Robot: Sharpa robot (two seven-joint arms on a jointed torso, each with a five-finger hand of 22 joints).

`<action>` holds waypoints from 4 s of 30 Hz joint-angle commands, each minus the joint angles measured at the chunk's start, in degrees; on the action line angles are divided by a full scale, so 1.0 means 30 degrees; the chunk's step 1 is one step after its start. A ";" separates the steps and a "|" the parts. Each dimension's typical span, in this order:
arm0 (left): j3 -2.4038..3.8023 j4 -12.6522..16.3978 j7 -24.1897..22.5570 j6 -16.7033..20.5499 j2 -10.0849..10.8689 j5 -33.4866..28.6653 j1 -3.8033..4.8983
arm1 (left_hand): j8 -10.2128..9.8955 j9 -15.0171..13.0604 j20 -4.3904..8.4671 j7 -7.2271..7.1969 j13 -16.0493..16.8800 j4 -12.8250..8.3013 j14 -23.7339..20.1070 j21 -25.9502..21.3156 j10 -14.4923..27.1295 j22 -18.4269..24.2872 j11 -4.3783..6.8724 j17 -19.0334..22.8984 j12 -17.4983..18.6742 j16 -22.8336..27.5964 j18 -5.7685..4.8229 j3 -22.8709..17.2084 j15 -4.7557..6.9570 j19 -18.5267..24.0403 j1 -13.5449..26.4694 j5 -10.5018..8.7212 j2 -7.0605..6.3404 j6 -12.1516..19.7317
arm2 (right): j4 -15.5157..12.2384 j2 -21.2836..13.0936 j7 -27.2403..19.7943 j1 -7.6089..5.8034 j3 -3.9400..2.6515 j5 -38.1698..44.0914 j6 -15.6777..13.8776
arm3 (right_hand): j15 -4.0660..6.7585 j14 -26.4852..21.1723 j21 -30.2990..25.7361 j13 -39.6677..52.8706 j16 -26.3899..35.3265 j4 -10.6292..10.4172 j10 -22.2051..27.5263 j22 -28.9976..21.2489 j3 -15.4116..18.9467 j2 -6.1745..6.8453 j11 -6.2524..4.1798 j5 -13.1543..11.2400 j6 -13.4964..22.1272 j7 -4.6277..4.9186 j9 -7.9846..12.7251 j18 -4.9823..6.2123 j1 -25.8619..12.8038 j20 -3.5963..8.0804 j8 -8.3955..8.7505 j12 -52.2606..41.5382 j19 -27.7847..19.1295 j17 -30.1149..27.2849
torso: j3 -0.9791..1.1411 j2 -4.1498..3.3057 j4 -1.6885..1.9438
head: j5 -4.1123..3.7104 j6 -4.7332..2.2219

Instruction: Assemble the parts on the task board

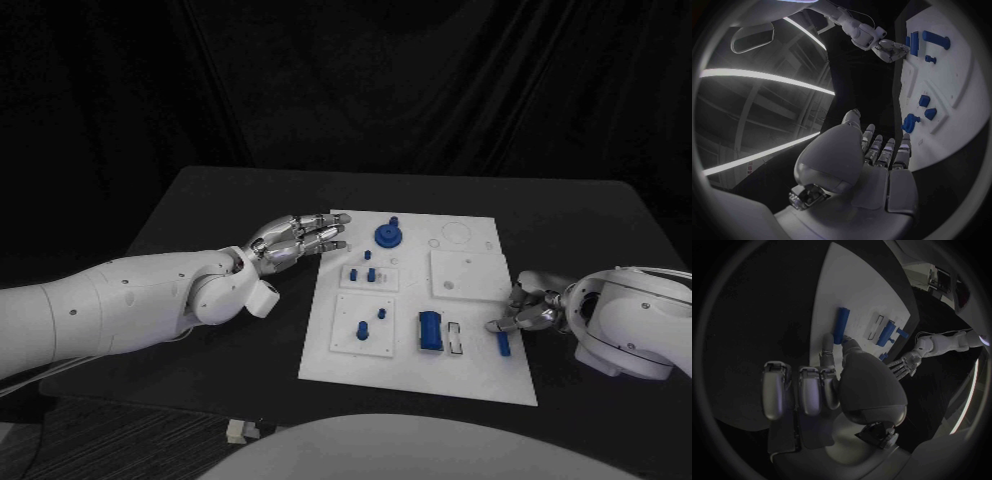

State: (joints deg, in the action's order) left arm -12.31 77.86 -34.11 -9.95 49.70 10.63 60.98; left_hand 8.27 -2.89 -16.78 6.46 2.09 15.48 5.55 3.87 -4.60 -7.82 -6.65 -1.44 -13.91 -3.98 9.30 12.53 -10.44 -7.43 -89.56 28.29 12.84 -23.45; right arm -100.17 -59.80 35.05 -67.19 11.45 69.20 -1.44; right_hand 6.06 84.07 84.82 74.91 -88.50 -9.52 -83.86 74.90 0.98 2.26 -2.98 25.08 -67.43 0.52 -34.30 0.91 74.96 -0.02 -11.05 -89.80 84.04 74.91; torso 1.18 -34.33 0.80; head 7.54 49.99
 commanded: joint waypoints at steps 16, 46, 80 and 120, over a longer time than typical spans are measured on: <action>0.0019 -0.0069 -0.0150 -0.0270 -0.0080 -0.0136 -0.0029 | 0.0069 -0.0014 -0.0009 0.0125 0.0001 -0.0027 0.0024 0.0111 0.0019 0.0022 0.0017 -0.0005 -0.0052 0.0038 -0.0128 -0.0139 -0.0131 -0.0124 -0.0090 0.0098 0.0054 0.0010 | -0.0790 -0.0153 0.0147 -0.0174 0.0125 -0.3293 -0.1506 | 0.0203 0.1692 -0.0161 0.5032 0.0078 0.0853 -0.2047 0.4302 -0.0766 -0.0029 -0.0163 0.0302 -0.0151 0.0017 0.1671 0.0232 0.0029 0.0037 0.0566 -0.0068 0.1002 0.3625 | 0.0002 0.0015 -0.0003 | -0.0103 0.0004; 0.0019 -0.0148 0.0031 -0.0438 -0.0167 -0.0136 -0.0032 | 0.0072 -0.0013 -0.0007 0.0118 0.0001 -0.0060 0.0024 0.0110 0.0020 0.0034 0.0017 -0.0005 -0.0056 0.0039 -0.0138 -0.0163 -0.0134 -0.0123 -0.0127 0.0144 0.0054 0.0006 | -0.0052 0.1669 0.0138 -0.0311 0.0122 -0.5602 -0.1454 | 0.0202 0.1691 -0.0201 0.5032 0.0084 0.0735 -0.2047 0.4292 -0.0784 -0.0086 -0.0154 0.0114 -0.0095 0.0035 0.1680 0.0239 -0.0312 0.0052 0.0554 -0.0068 0.0991 0.3614 | -0.0001 0.0013 0.0005 | -0.0243 0.0004; 0.0019 -0.0139 0.0289 -0.0668 -0.0218 -0.0136 -0.0037 | 0.0100 -0.0020 -0.0007 0.0162 -0.0002 -0.0097 0.0005 0.0103 0.0032 0.0062 0.0036 -0.0001 -0.0040 0.0053 -0.0161 -0.0198 -0.0139 -0.0111 -0.0166 0.0187 0.0062 -0.0054 | 0.0590 0.2266 0.0239 -0.0272 0.0124 -0.5983 -0.0764 | 0.0181 0.1689 -0.0294 0.5032 0.0097 0.0313 -0.2047 0.4270 -0.0727 -0.0221 -0.0138 -0.0385 -0.0065 0.0064 0.1635 0.0258 -0.1171 0.0041 0.0425 -0.0068 0.0967 0.3585 | -0.0001 0.0003 0.0001 | -0.0190 0.0004; 0.0019 -0.0150 0.0466 -0.0848 -0.0220 -0.0136 -0.0051 | 0.0128 -0.0028 -0.0010 0.0217 -0.0004 -0.0143 0.0009 0.0107 0.0040 0.0066 0.0027 -0.0002 -0.0028 0.0051 -0.0178 -0.0230 -0.0158 -0.0121 -0.0211 0.0233 0.0059 -0.0117 | 0.0260 0.1747 -0.0051 -0.0263 0.0124 -0.5497 -0.1587 | 0.0120 0.1680 -0.0490 0.5032 0.0121 -0.2327 -0.2047 0.4249 0.0807 0.0486 -0.0078 -0.7132 0.0328 0.0166 0.1001 0.0287 -0.4235 -0.0006 -0.0421 -0.0068 0.0962 0.3525 | 0.0000 0.0010 -0.0004 | -0.0017 0.0004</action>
State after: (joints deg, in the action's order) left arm -12.31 77.30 -32.18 -11.72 49.06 10.62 60.91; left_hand 8.27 -2.89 -16.78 6.86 2.09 15.17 5.55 3.87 -4.60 -7.69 -6.65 -1.43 -13.91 -3.98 9.31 12.22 -10.44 -7.43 -89.79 28.73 13.07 -23.86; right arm -98.91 -54.12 35.00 -68.06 11.84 52.36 -3.70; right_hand 6.24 83.93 83.58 74.90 -88.32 -16.67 -83.92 74.94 3.13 4.37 -3.06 3.35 -66.82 0.95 -31.22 0.91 62.14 -0.02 -11.98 -89.80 84.04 74.90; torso 1.18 -34.30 0.80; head 7.38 49.99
